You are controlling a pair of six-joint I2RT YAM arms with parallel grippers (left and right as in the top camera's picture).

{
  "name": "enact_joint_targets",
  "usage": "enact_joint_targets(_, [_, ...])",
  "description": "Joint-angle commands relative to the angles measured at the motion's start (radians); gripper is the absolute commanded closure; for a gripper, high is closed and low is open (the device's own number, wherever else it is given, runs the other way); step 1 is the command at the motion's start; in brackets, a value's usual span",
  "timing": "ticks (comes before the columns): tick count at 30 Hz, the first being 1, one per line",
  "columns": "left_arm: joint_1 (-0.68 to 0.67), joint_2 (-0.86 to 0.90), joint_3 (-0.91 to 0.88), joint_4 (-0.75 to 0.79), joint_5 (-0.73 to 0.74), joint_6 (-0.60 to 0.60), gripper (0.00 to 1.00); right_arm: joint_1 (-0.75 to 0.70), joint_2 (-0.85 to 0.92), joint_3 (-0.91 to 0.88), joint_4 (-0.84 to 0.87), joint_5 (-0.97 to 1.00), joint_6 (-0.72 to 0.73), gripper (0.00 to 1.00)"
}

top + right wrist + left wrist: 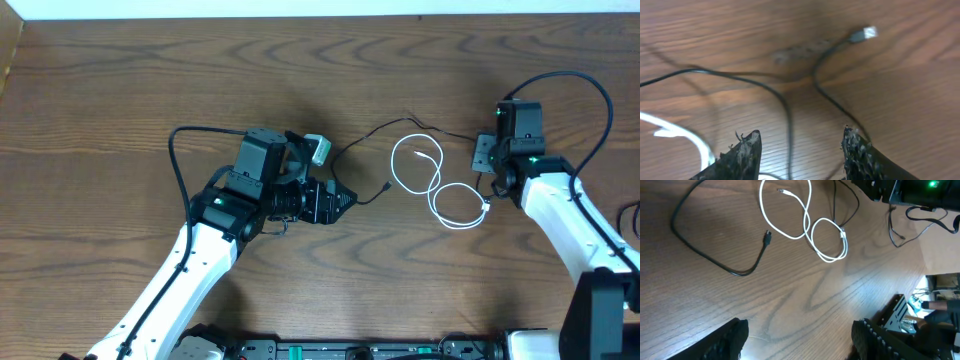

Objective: Untangle cables

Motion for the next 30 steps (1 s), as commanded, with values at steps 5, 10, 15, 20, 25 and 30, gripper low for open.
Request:
enact_joint_targets(5, [-0.002,0.006,0.017,-0.010,-0.026,0.014,0.29,-0.016,0.169,-0.014,0.027,-0.044,-0.027,0.53])
enact_joint_targets(10, [-0.002,0.006,0.017,-0.010,-0.026,0.014,0.29,-0.016,0.236,-0.014,0.030,-0.111,-0.026,0.64])
enact_joint_targets(15, [-0.002,0.006,0.017,-0.010,-0.027,0.014,0.29,-0.015,0.238,-0.014,0.031,-0.299,-0.026,0.89])
enact_joint_targets(20, [-0.002,0.006,0.017,-0.010,-0.027,0.014,0.29,-0.015,0.238,-0.014,0.031,-0.572,-0.034,0.99])
enact_joint_targets(25, [-0.002,0.006,0.017,-0.010,-0.027,0.014,0.30,-0.005,0.237,-0.014,0.014,-0.713,-0.037,0.99])
enact_joint_targets(30, [-0.002,0.006,0.017,-0.010,-0.027,0.014,0.29,0.043,0.202,-0.014,-0.014,-0.718,-0.081,0.99])
